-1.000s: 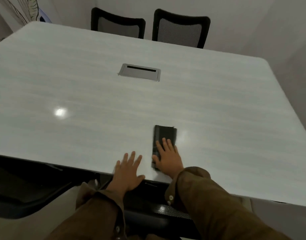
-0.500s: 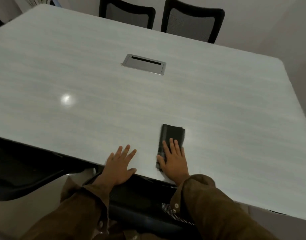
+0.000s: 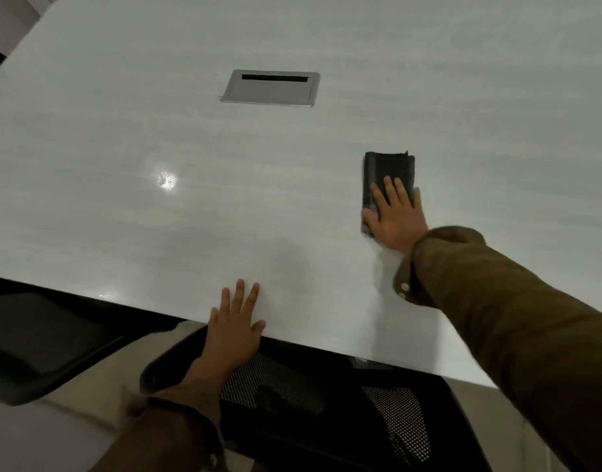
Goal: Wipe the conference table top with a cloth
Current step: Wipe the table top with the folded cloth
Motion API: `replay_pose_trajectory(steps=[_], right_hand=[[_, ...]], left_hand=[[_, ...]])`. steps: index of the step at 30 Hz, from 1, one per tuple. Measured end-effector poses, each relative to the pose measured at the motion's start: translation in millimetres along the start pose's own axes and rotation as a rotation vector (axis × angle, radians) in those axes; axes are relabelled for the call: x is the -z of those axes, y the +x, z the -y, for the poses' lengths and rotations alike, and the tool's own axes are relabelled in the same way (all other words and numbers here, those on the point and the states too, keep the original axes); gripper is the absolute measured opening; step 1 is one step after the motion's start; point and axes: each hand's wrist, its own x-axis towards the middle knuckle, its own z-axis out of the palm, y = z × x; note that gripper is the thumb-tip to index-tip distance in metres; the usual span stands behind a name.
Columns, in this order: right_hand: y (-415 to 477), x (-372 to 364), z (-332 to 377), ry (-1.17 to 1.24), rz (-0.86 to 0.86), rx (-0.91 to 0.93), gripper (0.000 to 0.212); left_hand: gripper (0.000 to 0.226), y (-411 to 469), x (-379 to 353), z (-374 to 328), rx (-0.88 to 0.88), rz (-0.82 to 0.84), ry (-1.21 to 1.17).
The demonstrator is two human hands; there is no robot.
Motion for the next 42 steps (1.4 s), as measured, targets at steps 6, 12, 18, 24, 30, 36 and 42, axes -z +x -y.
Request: replay_pose_trajectory(steps=[6, 12, 18, 24, 30, 36, 42], right_hand=[[-10.2, -7.3, 66.4, 0.034, 0.056, 0.075, 0.074], [-142.6, -42.5, 48.5, 0.034, 0.071, 0.492, 0.070], [-201.0, -18.4, -46.1, 0.071, 0.142, 0.324, 0.083], [-189.8, -8.1, -9.1, 0.158, 0.161, -0.091, 0.081], [-256.0, -4.3, -53.4, 0.092, 0.219, 0.148, 0.084], [-223.9, -7.0, -70.6, 0.043, 0.098, 0.003, 0.087], [-199.2, -25.7, -26.2, 0.003, 0.095, 0.312, 0.085]], left_hand=[[0.076, -23.6, -11.9, -25.7, 0.084, -0.039, -0.076], [0.082, -24.3, -7.9, -20.6, 0.073, -0.023, -0.108], [0.070, -29.8, -1.1, -56.1, -0.023, 0.037, -0.071], [0.069, -38.4, -13.4, -129.4, -0.276, 0.090, -0.054], [0.068, -37.6, -15.6, -107.3, -0.305, 0.150, -0.142], [0.068, -37.7, -15.4, -120.1, -0.242, 0.123, -0.124], [0.079, -27.4, -31.6, -155.5, -0.171, 0.032, 0.024]])
